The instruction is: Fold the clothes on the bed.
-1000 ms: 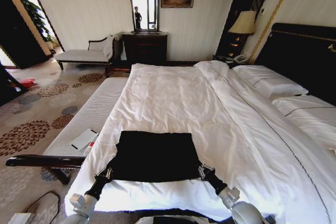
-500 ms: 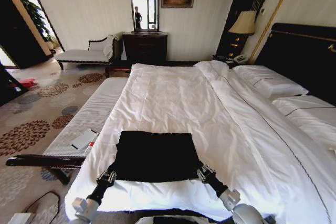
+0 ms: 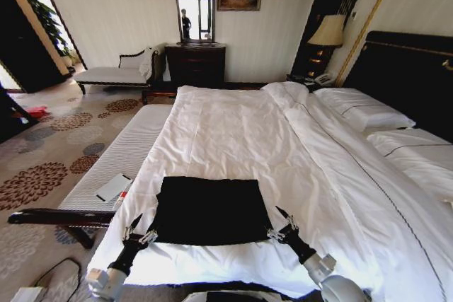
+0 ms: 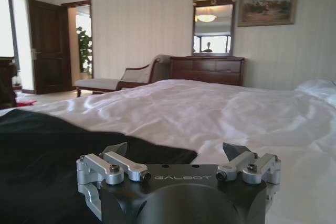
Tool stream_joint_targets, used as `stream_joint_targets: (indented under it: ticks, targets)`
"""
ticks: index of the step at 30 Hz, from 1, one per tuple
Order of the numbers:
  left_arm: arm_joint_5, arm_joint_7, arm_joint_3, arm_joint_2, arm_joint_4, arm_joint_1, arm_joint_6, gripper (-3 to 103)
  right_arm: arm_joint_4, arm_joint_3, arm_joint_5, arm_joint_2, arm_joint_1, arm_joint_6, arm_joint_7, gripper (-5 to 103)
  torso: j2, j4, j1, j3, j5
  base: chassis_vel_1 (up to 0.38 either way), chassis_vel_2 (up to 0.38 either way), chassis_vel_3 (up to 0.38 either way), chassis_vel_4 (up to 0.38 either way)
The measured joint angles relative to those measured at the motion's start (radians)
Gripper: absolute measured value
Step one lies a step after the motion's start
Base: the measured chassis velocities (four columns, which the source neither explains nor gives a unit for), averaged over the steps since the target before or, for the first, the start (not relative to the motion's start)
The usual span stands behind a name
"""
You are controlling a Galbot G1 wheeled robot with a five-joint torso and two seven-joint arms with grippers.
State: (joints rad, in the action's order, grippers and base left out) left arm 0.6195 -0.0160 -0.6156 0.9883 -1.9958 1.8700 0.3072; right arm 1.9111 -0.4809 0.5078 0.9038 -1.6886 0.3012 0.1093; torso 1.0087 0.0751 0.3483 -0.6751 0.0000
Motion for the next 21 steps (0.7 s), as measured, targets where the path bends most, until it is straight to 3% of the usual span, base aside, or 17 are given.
stream_joint_targets:
  ticks: [1,6,7,11,15,21]
  targets:
    - [0.000,0.000,0.000,0.000,0.000,0.000,0.000,98,0.000,0.000,0.000,0.000,0.000,0.000,0.000,99,0.000,0.0000,0.000,0.000,0.0000,0.000,0.000,0.000,0.000]
    - [0.044,0.072,0.027,-0.043,0.005,-0.171,-0.089,100,0.013,0.016,0.212,-0.093,0.145,-0.150,-0.040,100,0.000,0.0002,0.000,0.000,0.0000,0.000,0.000,0.000,0.000]
    - [0.044,0.072,0.027,-0.043,0.005,-0.171,-0.089,100,0.013,0.016,0.212,-0.093,0.145,-0.150,-0.040,100,0.000,0.0002,0.000,0.000,0.0000,0.000,0.000,0.000,0.000]
    - [0.096,0.106,0.087,-0.100,0.031,-0.316,-0.141,100,-0.008,0.060,0.404,-0.173,0.268,-0.256,-0.031,100,0.000,0.0005,0.000,0.000,0.0001,0.000,0.000,0.000,0.000]
    - [0.120,0.112,0.146,-0.148,0.076,-0.395,-0.160,100,-0.043,0.131,0.470,-0.217,0.380,-0.283,-0.037,100,0.000,0.0001,0.000,0.000,0.0002,0.000,0.000,0.000,0.000]
    - [0.191,0.100,0.215,-0.210,0.145,-0.482,-0.203,100,-0.068,0.195,0.482,-0.240,0.465,-0.285,-0.055,100,0.000,0.0000,0.000,0.000,0.0000,0.000,0.000,0.000,0.000]
